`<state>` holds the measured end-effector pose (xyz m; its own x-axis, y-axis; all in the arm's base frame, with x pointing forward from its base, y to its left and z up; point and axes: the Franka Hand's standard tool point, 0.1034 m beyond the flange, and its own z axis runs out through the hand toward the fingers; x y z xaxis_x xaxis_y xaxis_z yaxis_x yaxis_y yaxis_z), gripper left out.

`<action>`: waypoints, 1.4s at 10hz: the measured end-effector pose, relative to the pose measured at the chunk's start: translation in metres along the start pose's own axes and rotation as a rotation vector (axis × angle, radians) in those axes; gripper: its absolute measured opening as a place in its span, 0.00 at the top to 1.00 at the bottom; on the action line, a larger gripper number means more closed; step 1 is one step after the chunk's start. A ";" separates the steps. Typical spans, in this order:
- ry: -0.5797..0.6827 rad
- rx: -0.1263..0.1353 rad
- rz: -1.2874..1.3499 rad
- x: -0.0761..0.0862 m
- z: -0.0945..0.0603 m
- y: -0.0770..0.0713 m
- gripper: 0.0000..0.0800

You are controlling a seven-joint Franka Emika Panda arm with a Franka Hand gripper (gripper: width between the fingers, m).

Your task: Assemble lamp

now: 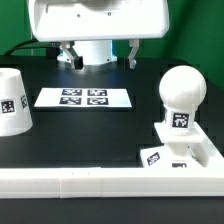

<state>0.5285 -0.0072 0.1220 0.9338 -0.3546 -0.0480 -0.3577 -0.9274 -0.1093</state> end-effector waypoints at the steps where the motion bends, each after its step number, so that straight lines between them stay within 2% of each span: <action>1: 0.000 0.000 0.001 0.000 0.000 0.001 0.13; 4: 0.000 -0.002 -0.019 -0.002 0.001 0.003 0.13; 6: -0.008 -0.006 -0.127 -0.027 0.003 0.042 0.13; 8: -0.005 -0.003 -0.181 -0.036 -0.007 0.071 0.13; 9: -0.001 -0.002 -0.202 -0.037 -0.010 0.085 0.13; 11: 0.009 -0.003 -0.258 -0.028 -0.019 0.114 0.13; 12: 0.009 -0.006 -0.277 -0.026 -0.018 0.127 0.13; 14: 0.001 -0.017 -0.288 -0.021 -0.009 0.143 0.13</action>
Offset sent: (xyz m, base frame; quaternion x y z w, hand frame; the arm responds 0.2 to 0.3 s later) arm 0.0000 0.0000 0.0000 0.0000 0.0000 0.0000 1.0000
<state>0.4581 -0.1339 0.1164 0.9970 -0.0761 -0.0160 -0.0774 -0.9918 -0.1019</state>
